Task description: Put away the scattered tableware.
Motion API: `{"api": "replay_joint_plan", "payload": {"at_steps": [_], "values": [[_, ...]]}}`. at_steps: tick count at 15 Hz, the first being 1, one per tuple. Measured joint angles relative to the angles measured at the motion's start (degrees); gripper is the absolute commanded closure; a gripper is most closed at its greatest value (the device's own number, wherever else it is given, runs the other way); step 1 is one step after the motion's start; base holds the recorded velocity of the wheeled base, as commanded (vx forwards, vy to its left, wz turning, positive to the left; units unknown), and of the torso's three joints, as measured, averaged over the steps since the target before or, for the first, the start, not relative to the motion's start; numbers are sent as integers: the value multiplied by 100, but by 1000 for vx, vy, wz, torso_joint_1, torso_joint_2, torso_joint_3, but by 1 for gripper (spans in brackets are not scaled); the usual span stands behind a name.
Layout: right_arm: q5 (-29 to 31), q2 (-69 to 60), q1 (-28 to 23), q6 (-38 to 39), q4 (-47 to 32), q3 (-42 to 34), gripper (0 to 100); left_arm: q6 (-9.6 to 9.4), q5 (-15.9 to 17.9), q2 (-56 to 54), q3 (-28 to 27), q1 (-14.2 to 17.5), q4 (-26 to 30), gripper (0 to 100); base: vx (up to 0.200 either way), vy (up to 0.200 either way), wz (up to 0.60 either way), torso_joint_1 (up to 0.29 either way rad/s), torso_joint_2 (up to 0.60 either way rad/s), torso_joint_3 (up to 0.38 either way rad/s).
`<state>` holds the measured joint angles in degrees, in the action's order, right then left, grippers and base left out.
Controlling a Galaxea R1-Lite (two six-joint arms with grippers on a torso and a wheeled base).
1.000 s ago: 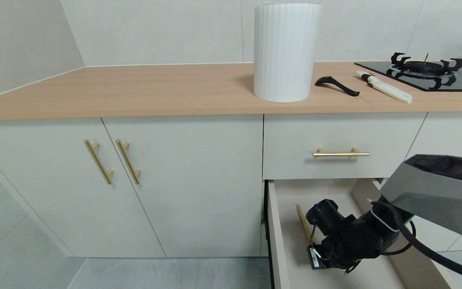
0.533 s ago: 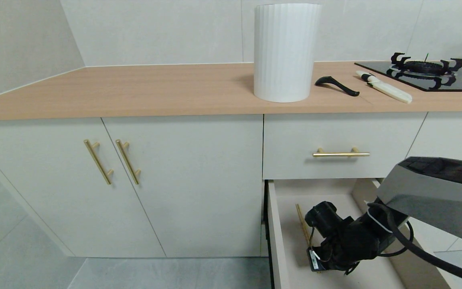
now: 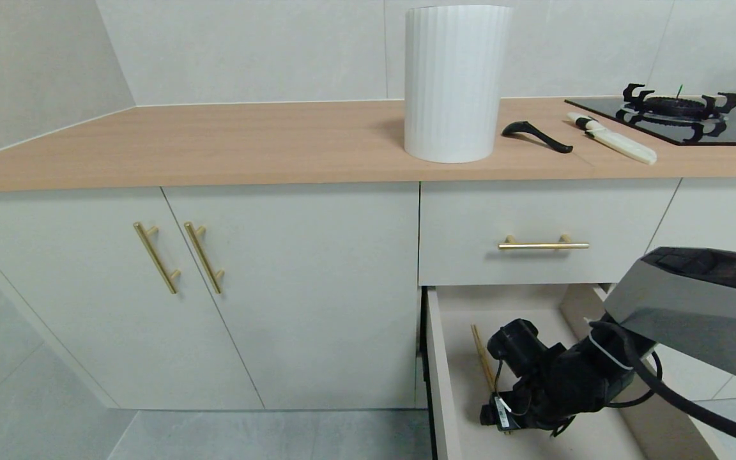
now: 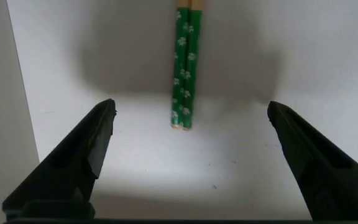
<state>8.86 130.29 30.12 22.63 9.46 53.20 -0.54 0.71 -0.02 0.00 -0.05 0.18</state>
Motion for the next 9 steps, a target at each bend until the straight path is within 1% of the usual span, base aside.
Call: {"api": "replay_joint_plan", "payload": {"at_steps": [4, 9], "values": [[167, -1047, 0, -46, -130, -179, 0, 2, -2, -2, 0, 5, -2, 0, 0, 0, 0, 0, 0, 0], [200, -3068, -96, -87, -1107, -98, 0, 2, 0, 0, 0, 2, 0, 0, 0, 0, 0, 0, 0, 0]]}}
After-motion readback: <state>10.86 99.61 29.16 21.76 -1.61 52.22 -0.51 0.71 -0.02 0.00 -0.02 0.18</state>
